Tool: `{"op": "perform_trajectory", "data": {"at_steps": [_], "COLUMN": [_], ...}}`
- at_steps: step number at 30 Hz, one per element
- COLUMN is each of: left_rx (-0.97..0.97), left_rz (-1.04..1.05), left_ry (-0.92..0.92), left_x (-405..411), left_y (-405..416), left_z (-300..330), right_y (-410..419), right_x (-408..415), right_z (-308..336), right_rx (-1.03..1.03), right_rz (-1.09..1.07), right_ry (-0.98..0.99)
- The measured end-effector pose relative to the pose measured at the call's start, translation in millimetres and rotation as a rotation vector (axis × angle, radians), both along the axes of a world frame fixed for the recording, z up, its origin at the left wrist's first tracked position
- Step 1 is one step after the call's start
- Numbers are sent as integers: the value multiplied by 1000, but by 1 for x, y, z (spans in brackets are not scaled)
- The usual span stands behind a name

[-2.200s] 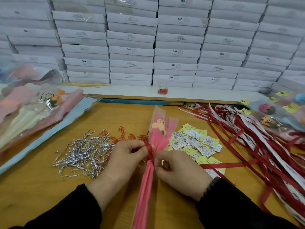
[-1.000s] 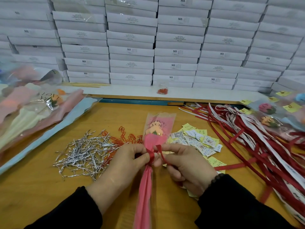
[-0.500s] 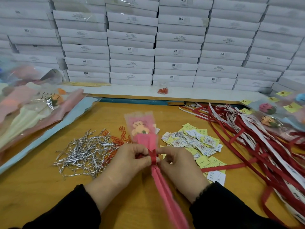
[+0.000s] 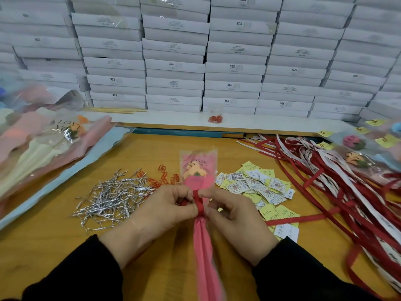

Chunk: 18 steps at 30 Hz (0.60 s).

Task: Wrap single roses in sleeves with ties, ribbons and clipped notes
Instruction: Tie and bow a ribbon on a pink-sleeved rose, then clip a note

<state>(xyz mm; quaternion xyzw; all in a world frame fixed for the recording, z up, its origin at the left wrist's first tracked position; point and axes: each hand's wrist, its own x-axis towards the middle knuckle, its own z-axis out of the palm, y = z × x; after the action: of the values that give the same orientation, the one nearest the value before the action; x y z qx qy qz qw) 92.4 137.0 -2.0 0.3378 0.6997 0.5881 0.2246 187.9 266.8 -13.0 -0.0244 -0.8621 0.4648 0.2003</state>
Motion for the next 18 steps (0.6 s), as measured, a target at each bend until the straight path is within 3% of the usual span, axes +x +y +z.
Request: {"op": "perform_trajectory", "data": {"at_steps": [5, 13, 18], "left_rx": [-42, -164, -190], "left_rz": [-54, -129, -122], "left_ry": [-9, 126, 163], "left_x": [-2, 1, 1], "left_y": [-4, -3, -2], "left_z": [3, -4, -3], "right_y": [-3, -1, 3], "right_x": [2, 3, 2], "right_z": [3, 8, 10], "right_rx": [16, 199, 164], "right_rz": [27, 16, 21], "right_ry": [8, -73, -116]}}
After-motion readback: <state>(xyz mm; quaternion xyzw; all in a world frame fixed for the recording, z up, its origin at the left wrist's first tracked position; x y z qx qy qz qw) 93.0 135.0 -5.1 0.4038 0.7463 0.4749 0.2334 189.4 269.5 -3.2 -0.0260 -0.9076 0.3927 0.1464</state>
